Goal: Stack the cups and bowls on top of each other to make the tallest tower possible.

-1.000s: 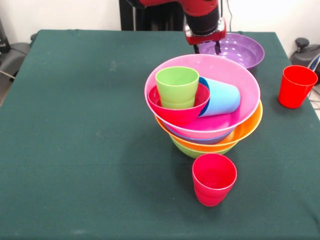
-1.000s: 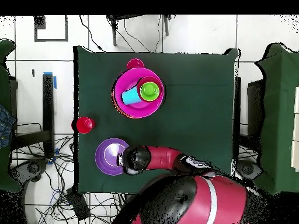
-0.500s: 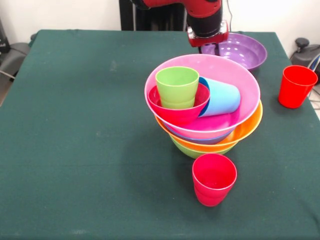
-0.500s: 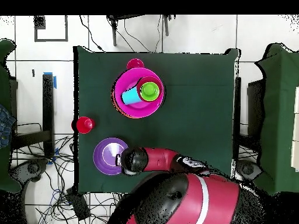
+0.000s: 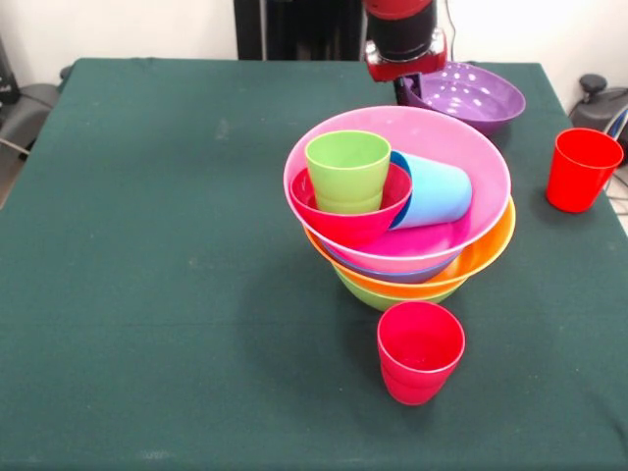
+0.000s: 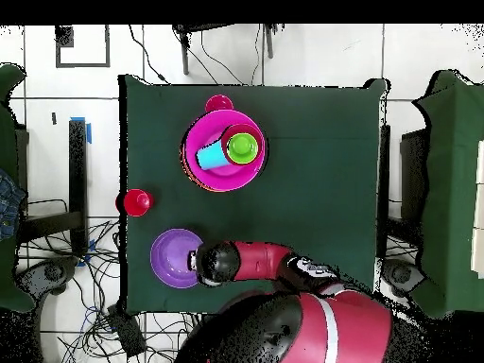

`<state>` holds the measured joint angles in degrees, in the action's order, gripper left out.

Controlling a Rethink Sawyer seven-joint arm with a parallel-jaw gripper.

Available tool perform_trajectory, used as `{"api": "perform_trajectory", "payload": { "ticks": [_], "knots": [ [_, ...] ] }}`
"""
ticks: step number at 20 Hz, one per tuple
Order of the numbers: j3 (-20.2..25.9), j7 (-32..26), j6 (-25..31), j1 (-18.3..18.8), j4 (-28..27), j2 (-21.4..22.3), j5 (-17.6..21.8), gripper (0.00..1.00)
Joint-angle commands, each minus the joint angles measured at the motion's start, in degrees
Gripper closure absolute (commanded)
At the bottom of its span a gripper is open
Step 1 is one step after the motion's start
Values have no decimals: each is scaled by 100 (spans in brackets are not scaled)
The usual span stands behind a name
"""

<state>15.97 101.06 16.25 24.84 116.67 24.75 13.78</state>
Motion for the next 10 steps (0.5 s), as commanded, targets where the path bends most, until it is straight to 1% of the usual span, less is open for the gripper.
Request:
{"api": "perform_trajectory", "payload": {
  "ticks": [1,3,5,6,7,8,9,10],
  "knots": [
    [373,481,-833,407,391,203,401,100],
    [667,522,-1199,755,702,341,469,100],
    [1106,665,-1656,1247,1125,542,526,100],
    [1277,681,-1601,1417,1334,760,513,100],
    [1390,685,-1580,1513,1432,867,516,100],
    [1596,695,-1611,1667,1577,983,521,100],
    [1730,710,-1635,1778,1664,1031,516,100],
    [2000,736,-1652,1972,1779,1048,462,100]
  ]
}}
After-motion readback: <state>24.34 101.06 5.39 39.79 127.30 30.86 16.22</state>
